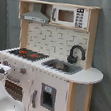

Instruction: Play with the kitchen

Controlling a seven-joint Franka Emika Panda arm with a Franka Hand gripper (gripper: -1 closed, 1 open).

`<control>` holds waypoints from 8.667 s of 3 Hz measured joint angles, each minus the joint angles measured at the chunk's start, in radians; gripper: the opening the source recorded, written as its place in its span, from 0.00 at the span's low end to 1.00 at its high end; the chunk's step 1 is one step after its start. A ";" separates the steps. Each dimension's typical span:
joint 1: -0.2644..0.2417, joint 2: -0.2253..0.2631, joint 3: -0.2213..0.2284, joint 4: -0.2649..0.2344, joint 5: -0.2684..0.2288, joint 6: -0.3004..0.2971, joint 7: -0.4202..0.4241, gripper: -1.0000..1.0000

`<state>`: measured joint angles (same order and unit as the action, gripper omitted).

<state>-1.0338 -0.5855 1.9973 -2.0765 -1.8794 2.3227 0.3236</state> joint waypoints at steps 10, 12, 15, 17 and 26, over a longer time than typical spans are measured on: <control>-0.138 -0.066 0.098 0.138 0.212 0.006 -0.166 1.00; -0.140 -0.074 0.104 0.156 0.249 0.003 -0.069 0.00; -0.140 -0.072 0.103 0.156 0.250 0.008 0.254 0.00; -0.140 -0.069 0.102 0.155 0.250 0.014 0.473 0.00; 0.033 0.029 0.114 -0.082 0.242 -0.177 0.713 1.00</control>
<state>-1.0004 -0.5561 2.1110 -2.1583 -1.6374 2.1456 1.0362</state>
